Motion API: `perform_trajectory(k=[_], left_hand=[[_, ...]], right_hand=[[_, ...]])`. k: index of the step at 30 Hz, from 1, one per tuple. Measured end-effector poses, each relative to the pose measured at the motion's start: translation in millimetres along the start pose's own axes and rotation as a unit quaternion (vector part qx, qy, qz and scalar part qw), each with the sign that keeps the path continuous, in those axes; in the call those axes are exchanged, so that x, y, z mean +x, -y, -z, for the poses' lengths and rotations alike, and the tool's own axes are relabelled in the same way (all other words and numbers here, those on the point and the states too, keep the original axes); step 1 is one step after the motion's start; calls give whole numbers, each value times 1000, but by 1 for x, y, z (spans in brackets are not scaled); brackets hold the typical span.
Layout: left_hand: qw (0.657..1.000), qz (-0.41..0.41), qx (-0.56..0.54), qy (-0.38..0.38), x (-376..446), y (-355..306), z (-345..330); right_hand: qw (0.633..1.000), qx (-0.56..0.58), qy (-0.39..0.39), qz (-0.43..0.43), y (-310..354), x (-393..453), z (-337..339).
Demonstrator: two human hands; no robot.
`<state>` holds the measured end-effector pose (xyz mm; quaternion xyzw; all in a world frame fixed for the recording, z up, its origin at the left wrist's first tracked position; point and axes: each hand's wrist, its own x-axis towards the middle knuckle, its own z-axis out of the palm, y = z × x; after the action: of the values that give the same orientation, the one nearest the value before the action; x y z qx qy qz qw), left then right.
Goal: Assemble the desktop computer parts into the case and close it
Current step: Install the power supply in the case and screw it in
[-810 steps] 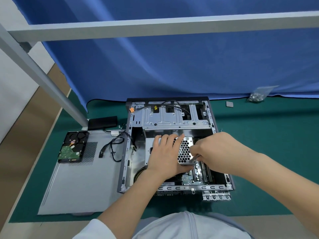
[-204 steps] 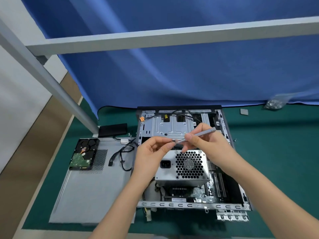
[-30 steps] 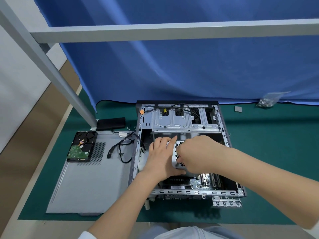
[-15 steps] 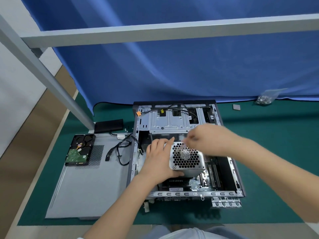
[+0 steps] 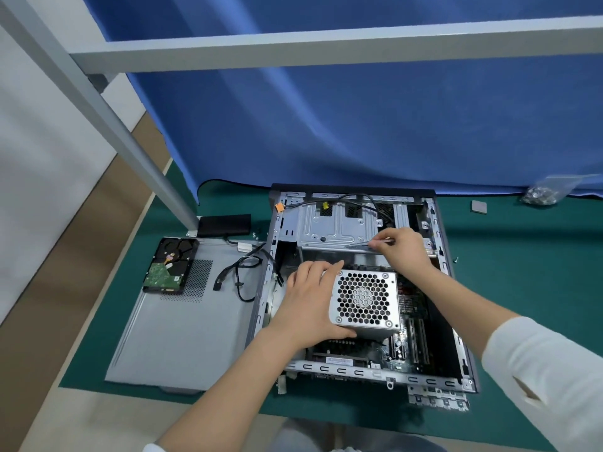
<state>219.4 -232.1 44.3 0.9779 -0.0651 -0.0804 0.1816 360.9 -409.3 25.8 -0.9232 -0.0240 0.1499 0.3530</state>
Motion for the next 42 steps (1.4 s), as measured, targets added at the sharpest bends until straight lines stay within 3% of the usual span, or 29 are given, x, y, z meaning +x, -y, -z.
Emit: perform_trajectory(k=[7,11,14,16,18,20,22,27,32,35,37,39,42], left_hand=[[1000,2,-13,-2,-1,1,-2],[996,-4,-72,47,-1,3,5],[983,11,-167,77,-2,19,18],[982,25,-168,86,-7,33,22],[981,33,-159,104,-11,44,21],[981,33,-164,99,-14,48,18],[979,35,-185,83,-14,48,16],[955,44,-269,116,-7,55,31],[988,40,-130,69,-3,78,39],[996,-1,-55,64,-4,85,27],[999,-32,3,18,-4,89,20],[994,-47,100,-10,1,94,17],[960,-48,269,63,17,91,18]], right_hand=[[995,-98,11,27,-5,8,-12],[999,8,26,39,5,-6,4],[986,59,124,98,31,-40,18],[964,-59,204,161,43,-63,16],[912,-254,252,202,47,-80,9],[856,-398,226,241,44,-88,-1],[831,-447,169,283,41,-90,-6],[852,-421,170,261,31,-81,14],[851,-422,174,260,16,-80,28],[854,-418,164,262,11,-81,27],[857,-416,157,263,8,-83,26],[861,-409,155,261,5,-84,25],[866,-399,155,258,6,-83,22]])
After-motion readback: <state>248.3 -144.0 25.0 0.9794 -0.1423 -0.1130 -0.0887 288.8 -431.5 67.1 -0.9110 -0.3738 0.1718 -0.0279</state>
